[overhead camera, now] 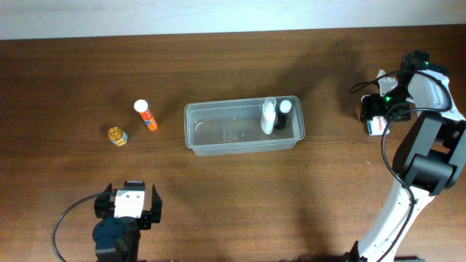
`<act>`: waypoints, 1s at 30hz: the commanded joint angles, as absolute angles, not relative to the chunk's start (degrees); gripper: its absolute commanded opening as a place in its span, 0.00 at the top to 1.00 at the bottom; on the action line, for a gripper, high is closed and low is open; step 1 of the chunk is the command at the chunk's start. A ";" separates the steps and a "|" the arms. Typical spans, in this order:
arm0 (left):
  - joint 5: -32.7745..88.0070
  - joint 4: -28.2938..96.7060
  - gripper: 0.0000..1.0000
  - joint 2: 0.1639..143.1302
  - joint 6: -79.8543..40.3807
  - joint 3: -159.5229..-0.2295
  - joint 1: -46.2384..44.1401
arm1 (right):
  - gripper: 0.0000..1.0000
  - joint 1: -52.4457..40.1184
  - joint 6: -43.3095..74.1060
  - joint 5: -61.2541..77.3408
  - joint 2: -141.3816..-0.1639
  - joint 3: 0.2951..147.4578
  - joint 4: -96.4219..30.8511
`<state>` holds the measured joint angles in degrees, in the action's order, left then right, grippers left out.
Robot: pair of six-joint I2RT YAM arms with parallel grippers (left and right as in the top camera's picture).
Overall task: Pack container
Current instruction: 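Close the right gripper on the end of the Panadol box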
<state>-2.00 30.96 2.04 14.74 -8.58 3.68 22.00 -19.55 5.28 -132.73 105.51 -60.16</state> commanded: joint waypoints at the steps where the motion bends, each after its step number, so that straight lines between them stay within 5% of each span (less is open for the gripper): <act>1: -2.83 31.29 0.00 2.09 14.20 -8.51 3.42 | 0.34 22.15 -19.00 6.92 -135.48 105.12 -60.62; 16: -2.83 31.29 0.00 2.09 14.20 -8.51 3.42 | 0.68 22.15 -15.55 7.14 -135.46 110.10 -64.38; 20: -2.83 31.29 0.00 2.09 14.20 -8.51 3.42 | 0.67 22.15 -15.55 7.62 -135.37 110.98 -65.17; 24: -2.83 31.29 0.00 2.09 14.20 -8.51 3.42 | 0.56 22.17 -15.55 12.40 -135.37 112.97 -66.46; 30: -2.83 31.29 0.00 2.09 14.20 -8.51 3.42 | 0.57 22.15 -15.53 21.23 -135.37 123.76 -73.82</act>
